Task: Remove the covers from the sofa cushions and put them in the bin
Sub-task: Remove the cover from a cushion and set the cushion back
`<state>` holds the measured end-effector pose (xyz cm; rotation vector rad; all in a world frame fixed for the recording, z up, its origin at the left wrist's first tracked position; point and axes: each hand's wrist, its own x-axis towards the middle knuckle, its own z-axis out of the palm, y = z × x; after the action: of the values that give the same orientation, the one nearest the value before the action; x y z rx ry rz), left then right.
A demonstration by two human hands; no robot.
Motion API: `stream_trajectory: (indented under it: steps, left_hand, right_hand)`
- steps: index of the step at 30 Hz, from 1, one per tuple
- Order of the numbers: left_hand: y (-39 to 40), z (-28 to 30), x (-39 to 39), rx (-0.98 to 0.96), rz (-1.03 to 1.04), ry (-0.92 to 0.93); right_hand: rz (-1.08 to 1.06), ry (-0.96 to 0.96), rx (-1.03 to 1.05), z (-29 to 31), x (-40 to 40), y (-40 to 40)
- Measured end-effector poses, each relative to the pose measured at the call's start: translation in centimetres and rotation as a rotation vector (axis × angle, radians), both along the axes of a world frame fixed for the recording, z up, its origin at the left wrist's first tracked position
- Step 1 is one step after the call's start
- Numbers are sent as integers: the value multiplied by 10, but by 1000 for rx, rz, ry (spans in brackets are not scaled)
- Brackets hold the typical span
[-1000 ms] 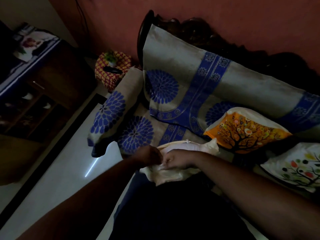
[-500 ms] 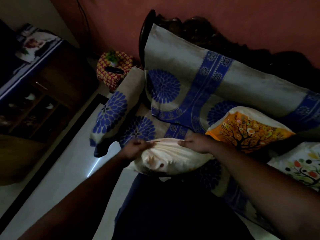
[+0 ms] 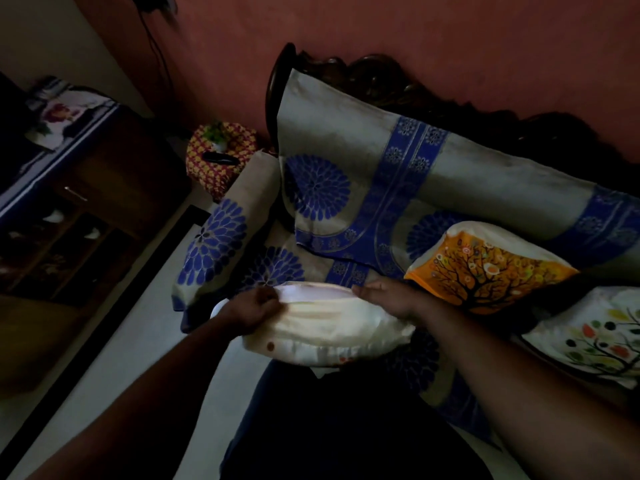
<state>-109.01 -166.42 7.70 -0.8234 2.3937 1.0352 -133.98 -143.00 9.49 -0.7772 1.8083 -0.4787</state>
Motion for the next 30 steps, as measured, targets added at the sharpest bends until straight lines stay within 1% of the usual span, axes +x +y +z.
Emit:
stream_trajectory:
  steps: [1,3,4,5,6,7,8,9,10,11,12,13,14,16,17,18,19,20,21,23,24,28,29,30]
  left_hand:
    - [0,2,-4,-53,-34,-61]
    - [1,5,-14,-231,-193,-127]
    - [-3,4,-15,-281,-187,-86]
    - [-4,3,-14,-268,-167,-40]
    - [-4,1,-12,-172,-81,22]
    - [-5,0,-11,-39,67,139]
    - [-5,2,-12,64,191,178]
    - [-5,-1,-13,197,278,174]
    - [-6,-1,-13,226,299,148]
    - [-5,-4,-15,213,295,140]
    - [-6,-1,-20,110,243,124]
    - [-8,0,-24,47,191,118]
    - [-10,0,-28,-59,103,55]
    - [-10,0,-37,-207,-87,-53]
    - [-13,-3,-42,-271,-130,-63]
    - [-15,-5,-42,-268,-95,-37]
    - [-17,-8,-41,-187,-22,33]
    - [-13,-2,-38,-1,93,129]
    - [-8,3,-36,205,219,181]
    - [0,5,-34,432,320,174]
    - [1,0,-33,428,316,130]
    - [11,-21,-18,431,353,81]
    - [12,-23,-15,406,344,66]
    - [13,-23,-13,326,261,81]
  right_hand:
    - [-8,8,17,-3,-2,0]
    - [35,81,24,-6,-9,5]
    - [42,110,16,-3,-12,7]
    - [41,105,8,-2,-16,9]
    - [41,84,-42,-4,-19,13]
    - [21,47,-76,-2,-20,16]
    - [12,20,-75,1,-21,16]
    - [17,41,-73,-3,-21,17]
    - [28,82,-88,-7,-20,18]
    - [4,104,-100,-10,-20,18]
    - [-42,116,-121,-9,-22,13]
    - [-76,123,-129,-9,-25,10]
    - [-71,127,-116,-7,-26,8]
    - [-28,107,-77,-2,-26,8]
    - [-7,105,-81,0,-27,6]
    - [-17,86,-109,-1,-25,6]
    - [-61,42,-134,-5,-27,7]
    - [-113,-15,-153,-7,-28,8]
    - [-157,-59,-168,-11,-30,10]
    - [-184,-97,-145,-15,-32,14]
    - [-188,-105,-101,-17,-33,15]
    - [-128,-60,36,-15,-21,12]
    - [-132,-64,58,-13,-18,12]
    - [-121,-55,74,-12,-17,11]
